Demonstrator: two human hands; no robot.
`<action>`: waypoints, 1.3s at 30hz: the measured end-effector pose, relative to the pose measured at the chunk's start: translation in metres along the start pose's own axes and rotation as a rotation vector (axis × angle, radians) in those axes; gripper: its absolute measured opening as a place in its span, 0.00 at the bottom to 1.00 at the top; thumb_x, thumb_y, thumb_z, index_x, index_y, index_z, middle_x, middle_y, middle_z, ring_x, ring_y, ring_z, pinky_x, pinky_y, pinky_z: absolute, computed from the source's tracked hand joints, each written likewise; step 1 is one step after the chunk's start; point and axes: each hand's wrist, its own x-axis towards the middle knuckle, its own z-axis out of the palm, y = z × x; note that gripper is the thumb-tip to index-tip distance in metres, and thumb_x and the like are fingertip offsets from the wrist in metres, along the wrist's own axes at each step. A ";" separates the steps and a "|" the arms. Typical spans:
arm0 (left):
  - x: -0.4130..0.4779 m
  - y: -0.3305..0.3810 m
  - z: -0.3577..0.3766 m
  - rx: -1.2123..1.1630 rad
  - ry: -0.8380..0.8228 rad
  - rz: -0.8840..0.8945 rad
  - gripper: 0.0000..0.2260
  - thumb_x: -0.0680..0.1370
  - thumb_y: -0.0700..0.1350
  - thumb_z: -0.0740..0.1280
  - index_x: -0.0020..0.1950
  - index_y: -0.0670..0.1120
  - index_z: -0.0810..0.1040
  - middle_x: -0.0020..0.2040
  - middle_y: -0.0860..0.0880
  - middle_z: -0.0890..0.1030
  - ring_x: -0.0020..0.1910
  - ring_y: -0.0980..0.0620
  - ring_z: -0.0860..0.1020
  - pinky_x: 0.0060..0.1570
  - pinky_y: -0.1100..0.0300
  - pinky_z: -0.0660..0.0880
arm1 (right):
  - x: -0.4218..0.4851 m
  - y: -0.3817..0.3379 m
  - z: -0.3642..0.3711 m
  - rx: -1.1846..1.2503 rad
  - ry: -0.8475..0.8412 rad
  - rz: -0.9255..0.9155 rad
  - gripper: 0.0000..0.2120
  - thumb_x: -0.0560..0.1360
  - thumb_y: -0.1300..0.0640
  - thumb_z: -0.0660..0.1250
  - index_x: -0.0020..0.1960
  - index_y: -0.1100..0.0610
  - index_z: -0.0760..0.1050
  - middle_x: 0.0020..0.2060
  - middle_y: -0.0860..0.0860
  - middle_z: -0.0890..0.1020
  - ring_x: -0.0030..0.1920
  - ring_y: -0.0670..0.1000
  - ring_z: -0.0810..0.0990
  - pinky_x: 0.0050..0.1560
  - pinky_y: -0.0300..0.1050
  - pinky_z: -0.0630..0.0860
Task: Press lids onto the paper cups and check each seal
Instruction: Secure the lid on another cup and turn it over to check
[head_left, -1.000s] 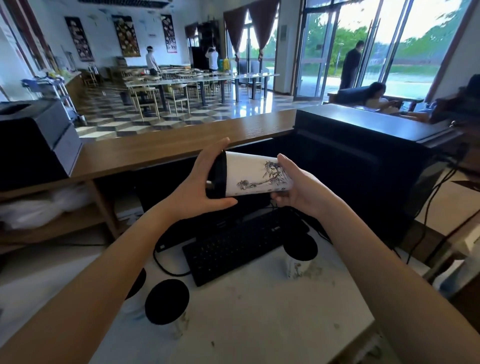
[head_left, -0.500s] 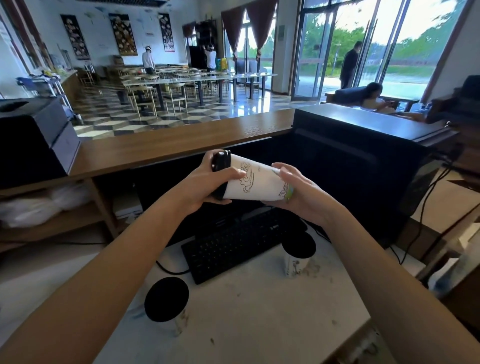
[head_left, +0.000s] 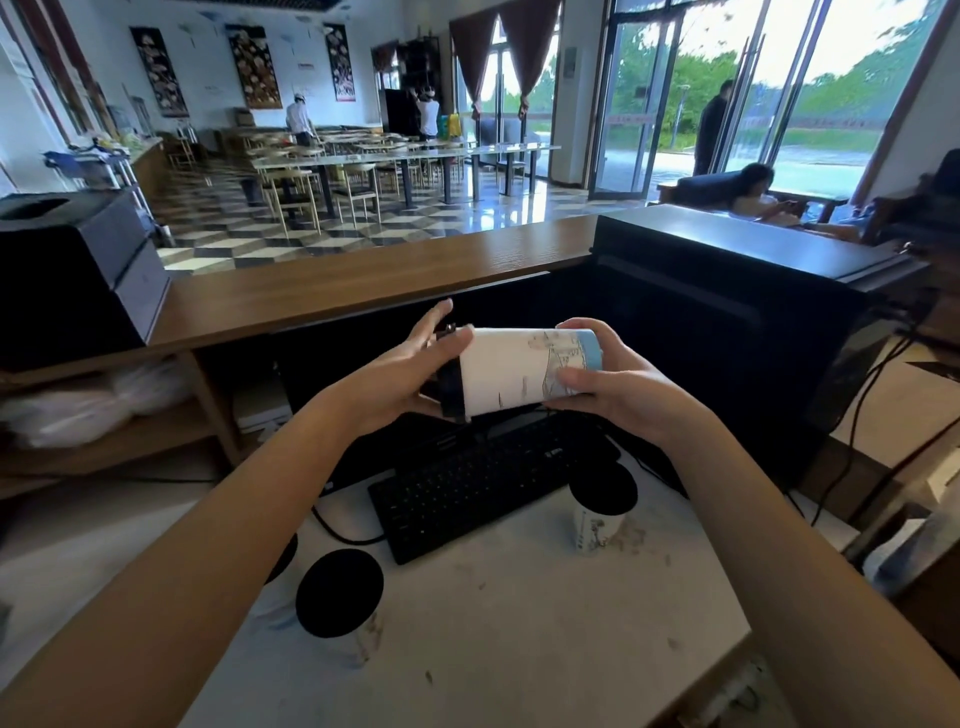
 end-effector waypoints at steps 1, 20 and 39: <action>0.001 -0.001 0.001 -0.140 -0.020 -0.075 0.34 0.68 0.60 0.68 0.71 0.58 0.61 0.68 0.52 0.67 0.61 0.47 0.74 0.48 0.45 0.79 | -0.001 -0.001 0.000 -0.027 -0.017 -0.016 0.26 0.68 0.67 0.70 0.61 0.52 0.67 0.54 0.54 0.77 0.55 0.54 0.80 0.50 0.48 0.81; 0.002 -0.014 0.033 0.540 0.322 0.284 0.31 0.68 0.51 0.75 0.67 0.48 0.66 0.58 0.55 0.70 0.55 0.58 0.71 0.43 0.72 0.67 | 0.024 -0.012 0.035 0.123 0.225 -0.113 0.17 0.74 0.58 0.65 0.62 0.62 0.73 0.56 0.58 0.80 0.56 0.56 0.79 0.63 0.53 0.74; 0.075 -0.056 0.044 0.461 0.251 0.029 0.27 0.68 0.47 0.75 0.62 0.44 0.69 0.58 0.48 0.76 0.53 0.53 0.74 0.50 0.61 0.70 | 0.068 -0.010 0.028 -0.828 0.400 0.120 0.32 0.69 0.51 0.73 0.67 0.58 0.64 0.56 0.54 0.76 0.56 0.53 0.77 0.56 0.48 0.77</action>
